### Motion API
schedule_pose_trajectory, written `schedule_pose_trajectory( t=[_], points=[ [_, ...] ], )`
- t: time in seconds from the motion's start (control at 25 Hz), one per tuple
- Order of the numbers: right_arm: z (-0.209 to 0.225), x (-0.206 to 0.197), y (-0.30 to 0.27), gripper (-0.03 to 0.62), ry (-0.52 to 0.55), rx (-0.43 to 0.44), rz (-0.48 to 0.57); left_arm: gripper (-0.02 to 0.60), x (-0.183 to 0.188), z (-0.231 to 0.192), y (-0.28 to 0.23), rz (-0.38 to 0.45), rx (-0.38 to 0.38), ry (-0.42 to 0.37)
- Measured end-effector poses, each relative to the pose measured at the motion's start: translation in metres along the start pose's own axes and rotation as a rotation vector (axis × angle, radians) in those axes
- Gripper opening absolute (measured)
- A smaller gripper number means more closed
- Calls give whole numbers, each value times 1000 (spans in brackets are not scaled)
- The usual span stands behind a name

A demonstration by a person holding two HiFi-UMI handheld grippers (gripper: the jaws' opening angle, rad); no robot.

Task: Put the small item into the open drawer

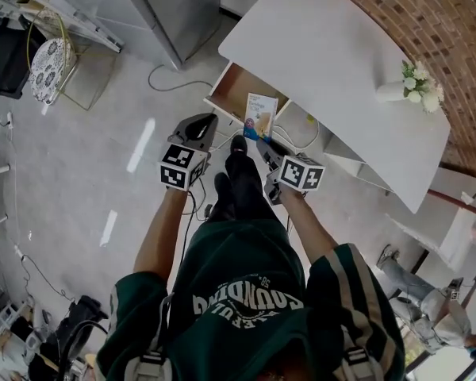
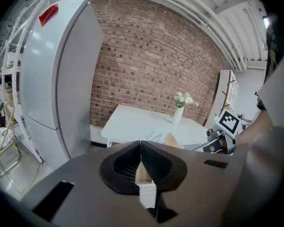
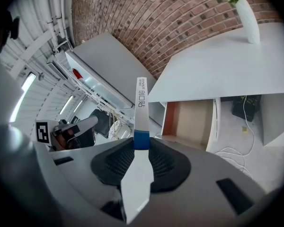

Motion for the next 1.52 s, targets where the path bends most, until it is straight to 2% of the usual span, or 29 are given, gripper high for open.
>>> schedule_pose_trajectory(
  t=[0.16, 0.6, 0.84, 1.2, 1.52],
  points=[
    [5, 2, -8, 110, 18, -16, -20, 17, -1, -5, -14, -12, -17, 10],
    [35, -9, -36, 110, -72, -20, -88, 17, -27, -16, -53, -88, -49, 61],
    [51, -11, -55, 110, -50, -39, -146, 17, -33, -21, -70, -99, -57, 82],
    [85, -18, -98, 110, -166, -84, -177, 17, -53, -35, -91, -131, -42, 135],
    [112, -9, -135, 110, -204, -101, -194, 17, -57, -50, -122, -128, -36, 144]
  ],
)
Point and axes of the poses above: the fingertips, and each gripper's own axes: y backward along the fingers, z to its right, x out of its top, the point moved 10 cm from there along y, backward along the fingers, and after that the axes turned 8 degrees about -z, right-handed, at the moved point
